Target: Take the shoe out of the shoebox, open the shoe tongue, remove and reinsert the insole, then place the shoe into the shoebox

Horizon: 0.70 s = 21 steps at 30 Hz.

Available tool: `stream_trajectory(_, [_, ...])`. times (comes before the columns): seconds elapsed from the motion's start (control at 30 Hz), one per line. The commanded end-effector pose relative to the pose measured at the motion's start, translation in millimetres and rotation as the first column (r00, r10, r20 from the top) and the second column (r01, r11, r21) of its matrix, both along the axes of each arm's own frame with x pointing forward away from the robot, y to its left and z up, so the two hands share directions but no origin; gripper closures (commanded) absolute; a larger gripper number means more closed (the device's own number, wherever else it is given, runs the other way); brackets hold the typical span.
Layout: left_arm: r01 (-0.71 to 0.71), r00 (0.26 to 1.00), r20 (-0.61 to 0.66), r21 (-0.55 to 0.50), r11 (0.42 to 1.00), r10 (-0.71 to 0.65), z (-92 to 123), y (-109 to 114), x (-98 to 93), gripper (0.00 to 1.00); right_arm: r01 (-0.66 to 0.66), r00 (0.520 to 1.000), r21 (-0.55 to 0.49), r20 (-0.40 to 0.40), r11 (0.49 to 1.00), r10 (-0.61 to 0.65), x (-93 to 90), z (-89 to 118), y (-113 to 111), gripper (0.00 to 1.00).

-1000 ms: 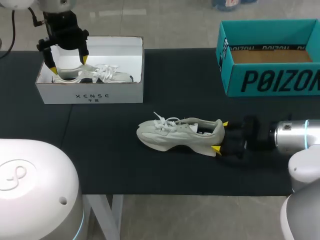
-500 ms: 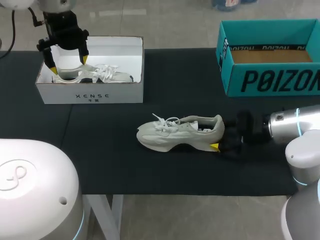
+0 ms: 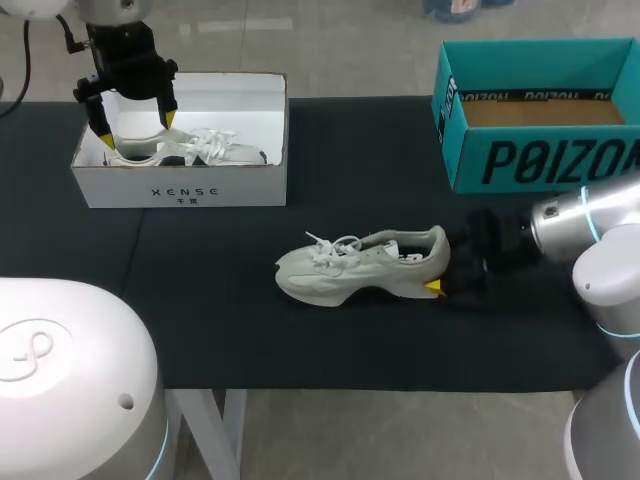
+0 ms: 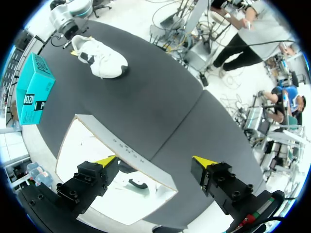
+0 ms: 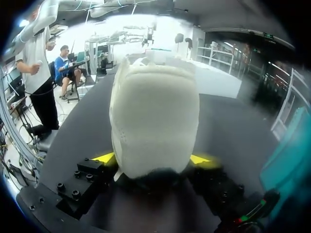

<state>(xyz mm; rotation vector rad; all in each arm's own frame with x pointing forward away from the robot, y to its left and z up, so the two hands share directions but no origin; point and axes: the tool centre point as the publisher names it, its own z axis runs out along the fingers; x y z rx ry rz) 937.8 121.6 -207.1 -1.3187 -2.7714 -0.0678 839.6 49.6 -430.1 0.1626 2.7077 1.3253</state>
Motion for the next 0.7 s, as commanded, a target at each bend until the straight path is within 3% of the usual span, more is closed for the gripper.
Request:
stream_trajectory(0.03, [0.001, 1.000, 0.002, 0.001, 1.000, -0.001, -0.2, 0.6, -0.5, 0.00, -0.021, 1.000, -0.033, -0.013, 0.999, 0.020, 8.0, 1.4, 1.7, 1.00])
stream_trajectory(0.7, [0.001, 1.000, 0.002, 0.001, 1.000, -0.001, -0.2, 0.6, -0.5, 0.00, -0.067, 0.996, -0.065, -0.060, 0.996, 0.063, 3.7, -5.2, 6.7, 1.00])
